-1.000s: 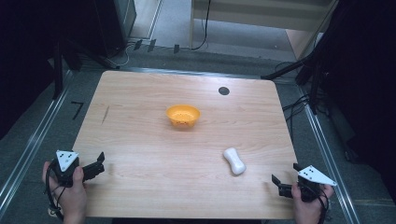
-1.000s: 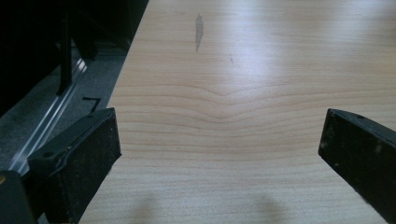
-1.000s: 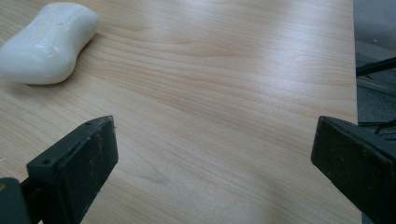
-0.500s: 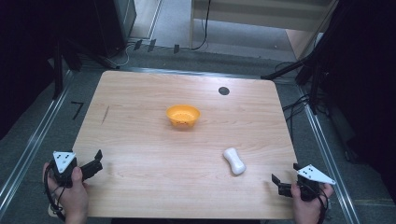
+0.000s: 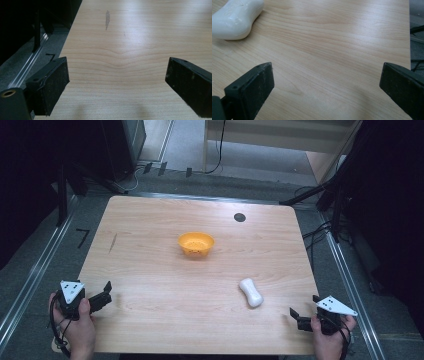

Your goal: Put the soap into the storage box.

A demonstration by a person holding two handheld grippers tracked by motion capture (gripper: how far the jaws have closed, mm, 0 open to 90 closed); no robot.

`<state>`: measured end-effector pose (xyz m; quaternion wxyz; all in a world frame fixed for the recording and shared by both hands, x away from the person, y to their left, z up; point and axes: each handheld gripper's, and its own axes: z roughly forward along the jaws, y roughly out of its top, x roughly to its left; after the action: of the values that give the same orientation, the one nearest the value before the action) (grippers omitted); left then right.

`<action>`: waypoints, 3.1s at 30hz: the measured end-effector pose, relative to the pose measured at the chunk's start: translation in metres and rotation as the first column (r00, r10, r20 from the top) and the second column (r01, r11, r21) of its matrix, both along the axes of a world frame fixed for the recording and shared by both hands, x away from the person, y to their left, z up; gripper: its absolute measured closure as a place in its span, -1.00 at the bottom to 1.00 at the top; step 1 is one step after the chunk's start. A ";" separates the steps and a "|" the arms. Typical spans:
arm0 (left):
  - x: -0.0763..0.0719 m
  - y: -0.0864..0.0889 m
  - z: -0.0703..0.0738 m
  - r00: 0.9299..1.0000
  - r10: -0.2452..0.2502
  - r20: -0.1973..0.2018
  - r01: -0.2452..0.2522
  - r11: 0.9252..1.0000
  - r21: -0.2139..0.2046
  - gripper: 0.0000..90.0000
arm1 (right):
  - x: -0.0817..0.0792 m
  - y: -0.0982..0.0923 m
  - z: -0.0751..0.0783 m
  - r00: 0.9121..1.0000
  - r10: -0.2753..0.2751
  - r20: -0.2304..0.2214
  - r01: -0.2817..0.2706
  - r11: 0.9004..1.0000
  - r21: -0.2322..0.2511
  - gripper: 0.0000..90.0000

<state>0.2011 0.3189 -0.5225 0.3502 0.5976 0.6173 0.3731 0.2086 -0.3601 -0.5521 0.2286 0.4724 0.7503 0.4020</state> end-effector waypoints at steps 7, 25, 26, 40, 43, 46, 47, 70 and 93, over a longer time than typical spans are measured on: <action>0.000 0.001 0.000 1.000 -0.002 0.002 0.002 1.000 -0.008 -0.88 | 0.002 0.003 -0.001 0.999 0.026 -0.033 -0.027 0.999 -0.029 -1.00; 0.000 0.002 0.000 1.000 -0.016 -0.005 0.015 1.000 -0.025 -0.88 | 0.007 0.002 0.007 0.993 0.035 -0.110 -0.045 0.995 -0.088 -1.00; 0.000 0.002 0.000 1.000 -0.013 -0.004 0.013 1.000 -0.028 -0.88 | 0.008 0.003 0.011 0.992 0.038 -0.122 -0.050 0.994 -0.099 -1.00; 0.000 0.002 0.000 1.000 -0.017 -0.006 0.017 0.999 -0.029 -0.87 | 0.019 0.021 0.026 0.969 0.072 -0.236 -0.115 0.977 -0.177 -1.00; 0.000 0.002 0.000 1.000 -0.017 -0.008 0.016 0.999 -0.030 -0.87 | 0.020 0.022 0.027 0.965 0.074 -0.252 -0.121 0.976 -0.178 -1.00; 0.000 0.002 0.000 1.000 -0.018 -0.007 0.018 0.999 -0.031 -0.87 | 0.024 0.027 0.028 0.956 0.074 -0.285 -0.130 0.975 -0.182 -1.00; 0.000 0.002 0.000 1.000 -0.018 -0.007 0.018 0.999 -0.031 -0.87 | 0.026 0.028 0.028 0.953 0.076 -0.292 -0.137 0.972 -0.191 -1.00; 0.002 0.004 0.000 0.999 -0.025 -0.024 0.024 0.999 -0.043 -0.87 | 0.047 0.071 0.038 0.897 0.025 -0.442 -0.159 0.950 -0.269 -1.00; 0.003 0.004 0.000 0.999 -0.030 -0.035 0.028 0.998 -0.057 -0.86 | 0.063 0.116 0.051 0.851 0.053 -0.523 -0.221 0.938 -0.266 -1.00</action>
<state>0.2044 0.3233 -0.5228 0.3614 0.6029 0.6250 0.3396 0.2714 -0.2444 -0.5014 0.0660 0.4632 0.8704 0.1533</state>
